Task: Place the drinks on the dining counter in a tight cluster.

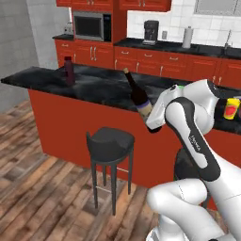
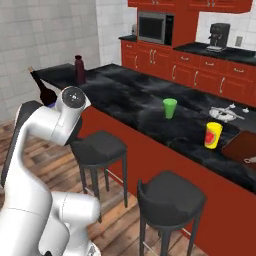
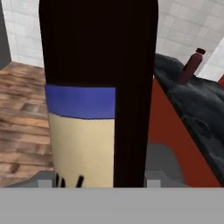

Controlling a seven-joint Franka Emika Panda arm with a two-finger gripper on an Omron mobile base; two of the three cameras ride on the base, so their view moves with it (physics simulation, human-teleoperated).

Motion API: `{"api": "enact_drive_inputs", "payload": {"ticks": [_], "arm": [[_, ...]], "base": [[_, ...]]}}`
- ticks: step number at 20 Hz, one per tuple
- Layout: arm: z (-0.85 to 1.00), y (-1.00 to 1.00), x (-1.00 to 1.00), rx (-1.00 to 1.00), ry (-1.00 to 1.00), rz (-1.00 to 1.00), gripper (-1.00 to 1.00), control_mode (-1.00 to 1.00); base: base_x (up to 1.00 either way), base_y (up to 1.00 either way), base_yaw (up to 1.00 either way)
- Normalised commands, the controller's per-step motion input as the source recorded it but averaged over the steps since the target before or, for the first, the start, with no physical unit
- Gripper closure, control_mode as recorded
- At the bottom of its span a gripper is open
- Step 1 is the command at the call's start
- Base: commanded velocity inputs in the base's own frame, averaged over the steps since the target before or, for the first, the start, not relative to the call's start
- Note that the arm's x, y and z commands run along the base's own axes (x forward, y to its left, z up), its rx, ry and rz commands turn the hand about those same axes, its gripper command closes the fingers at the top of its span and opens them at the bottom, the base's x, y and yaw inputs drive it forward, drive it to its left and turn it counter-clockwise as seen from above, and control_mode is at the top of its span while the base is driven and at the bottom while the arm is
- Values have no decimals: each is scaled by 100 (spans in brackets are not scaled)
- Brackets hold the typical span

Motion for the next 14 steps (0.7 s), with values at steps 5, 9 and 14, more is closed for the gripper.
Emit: {"api": "enact_drive_inputs", "payload": {"ticks": [5, 9, 14], "arm": [[0, 0, 0, 0, 0, 0, 100, 100], [0, 0, 0, 0, 0, 0, 100, 100], [0, 0, 0, 0, 0, 0, 100, 100]], "base": [[100, 100, -16], [100, 100, -36], [99, 100, -43]]}}
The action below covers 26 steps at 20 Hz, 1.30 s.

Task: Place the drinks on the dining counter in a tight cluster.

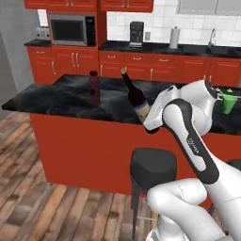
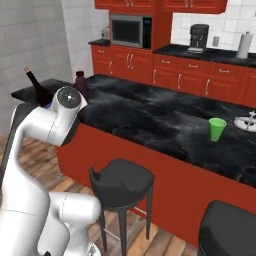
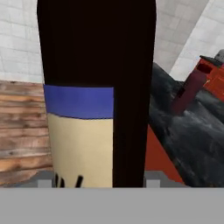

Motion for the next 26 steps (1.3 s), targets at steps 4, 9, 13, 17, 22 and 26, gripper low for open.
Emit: {"api": "enact_drive_inputs", "payload": {"ticks": [4, 9, 13, 17, 22, 26], "arm": [[0, 0, 0, 0, 0, 0, 100, 100], [0, 0, 0, 0, 0, 0, 100, 100], [0, 0, 0, 0, 0, 0, 100, 100], [0, 0, 0, 0, 0, 0, 100, 100], [0, 17, 32, -1, 3, 0, 100, -100], [0, 13, 100, 0, 8, 8, 100, -100]], "base": [[95, 100, -40], [70, 58, -52], [0, 2, -1], [0, 0, 0], [7, 2, 0], [0, 0, 0]]}}
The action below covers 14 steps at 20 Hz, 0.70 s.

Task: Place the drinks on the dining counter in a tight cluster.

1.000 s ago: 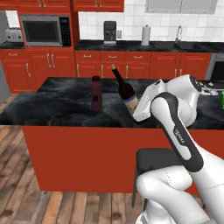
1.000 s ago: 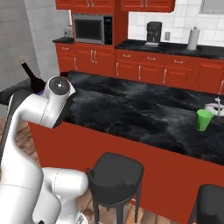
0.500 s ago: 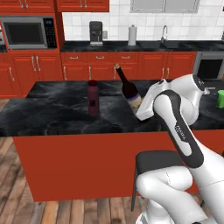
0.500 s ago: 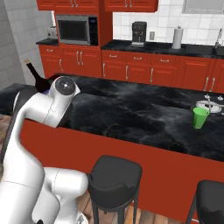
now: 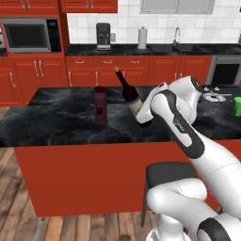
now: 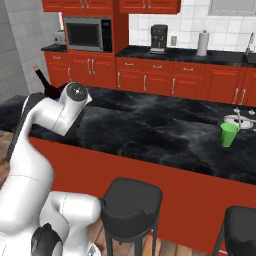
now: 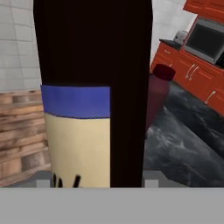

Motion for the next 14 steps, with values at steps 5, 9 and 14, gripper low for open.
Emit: {"api": "enact_drive_inputs", "payload": {"ticks": [5, 9, 14], "arm": [[-2, -2, 100, 2, 0, 17, 100, -100], [-2, -17, 39, 1, 0, 12, 100, -100], [-2, -30, 28, 16, 5, 0, 100, -100]], "base": [[0, 0, 0], [0, 0, 0], [0, 0, 0]]}}
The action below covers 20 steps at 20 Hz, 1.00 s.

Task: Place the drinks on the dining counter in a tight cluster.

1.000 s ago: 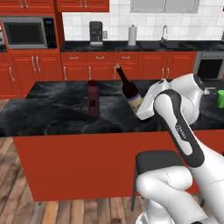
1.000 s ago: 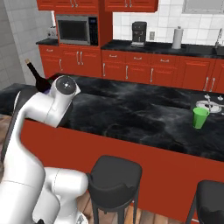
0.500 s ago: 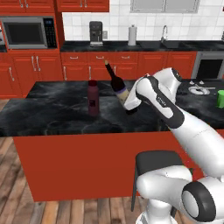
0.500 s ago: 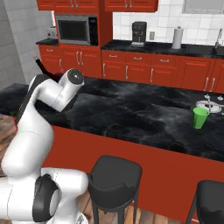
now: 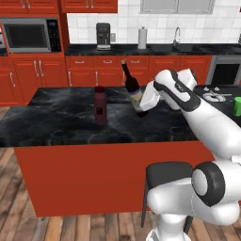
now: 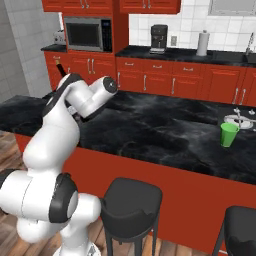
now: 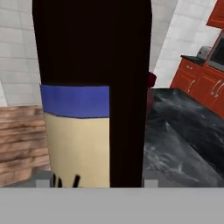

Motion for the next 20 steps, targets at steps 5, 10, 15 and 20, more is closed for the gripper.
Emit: {"api": "enact_drive_inputs", "payload": {"ticks": [5, 10, 15, 20], "arm": [[-36, -6, 45, 21, 10, 0, 100, -100], [-53, 12, 40, 12, 15, 0, 100, -100], [-26, 11, 32, 14, -2, 0, 100, -100], [-6, 10, 28, 9, -20, -3, 100, -100]], "base": [[0, 0, 0], [0, 0, 0], [0, 0, 0], [0, 0, 0]]}}
